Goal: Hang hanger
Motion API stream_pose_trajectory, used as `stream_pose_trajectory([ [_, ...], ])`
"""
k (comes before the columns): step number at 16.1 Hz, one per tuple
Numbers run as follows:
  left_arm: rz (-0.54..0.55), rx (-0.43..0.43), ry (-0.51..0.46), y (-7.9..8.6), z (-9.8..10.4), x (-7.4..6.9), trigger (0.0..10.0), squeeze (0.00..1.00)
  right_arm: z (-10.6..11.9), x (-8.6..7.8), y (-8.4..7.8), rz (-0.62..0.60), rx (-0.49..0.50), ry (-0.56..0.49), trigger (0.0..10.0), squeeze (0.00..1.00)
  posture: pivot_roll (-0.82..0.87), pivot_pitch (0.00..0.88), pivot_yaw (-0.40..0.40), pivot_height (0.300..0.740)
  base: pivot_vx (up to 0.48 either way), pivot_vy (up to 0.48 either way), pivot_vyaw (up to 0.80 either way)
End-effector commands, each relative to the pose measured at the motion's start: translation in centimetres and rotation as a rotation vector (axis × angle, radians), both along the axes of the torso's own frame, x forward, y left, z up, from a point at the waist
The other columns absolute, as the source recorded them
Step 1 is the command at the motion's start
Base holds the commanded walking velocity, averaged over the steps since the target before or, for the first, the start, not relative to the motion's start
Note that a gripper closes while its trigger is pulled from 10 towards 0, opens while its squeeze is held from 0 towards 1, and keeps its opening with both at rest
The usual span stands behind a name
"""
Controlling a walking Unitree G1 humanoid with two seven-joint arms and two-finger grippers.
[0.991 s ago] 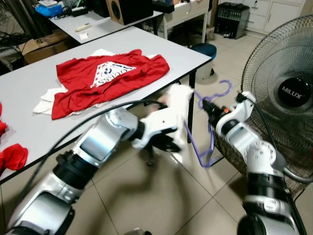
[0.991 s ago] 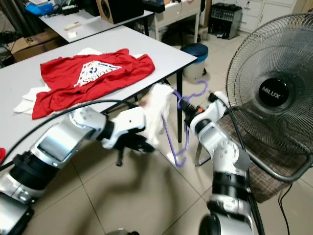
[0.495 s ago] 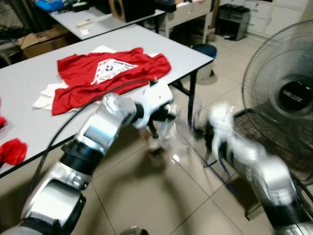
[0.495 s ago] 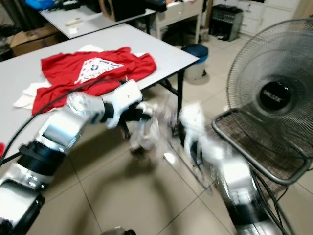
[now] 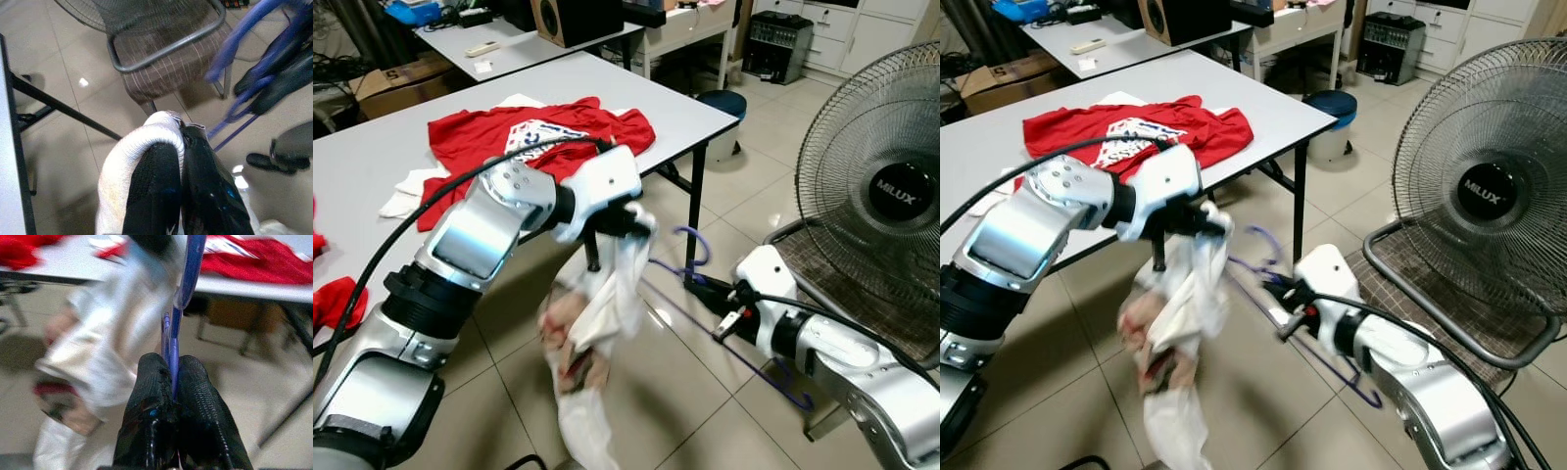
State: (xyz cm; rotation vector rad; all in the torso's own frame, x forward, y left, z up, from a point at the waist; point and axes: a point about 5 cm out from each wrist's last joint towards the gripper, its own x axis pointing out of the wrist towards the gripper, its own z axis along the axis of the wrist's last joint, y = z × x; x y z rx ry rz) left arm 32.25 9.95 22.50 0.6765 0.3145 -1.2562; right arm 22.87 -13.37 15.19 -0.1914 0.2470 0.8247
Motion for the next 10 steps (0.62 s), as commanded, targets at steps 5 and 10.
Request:
stream_pose_trajectory([
  [5, -0.042, 0.11, 0.051, 1.6, -1.2, 0.0, 0.0, 0.0, -0.4, -0.9, -2.3, 0.046, -0.025, 0.055, 10.0, 0.0, -0.15, 0.0, 0.12, 0.74, 0.0, 0.0, 0.0],
  [10, -0.315, -0.036, 0.244, 1.1, -1.7, -1.4, 0.0, 0.0, -1.1, -0.7, -5.2, 0.264, 0.044, 0.137, 10.0, 0.0, -0.16, 0.0, 0.097, 0.74, 0.0, 0.0, 0.0],
])
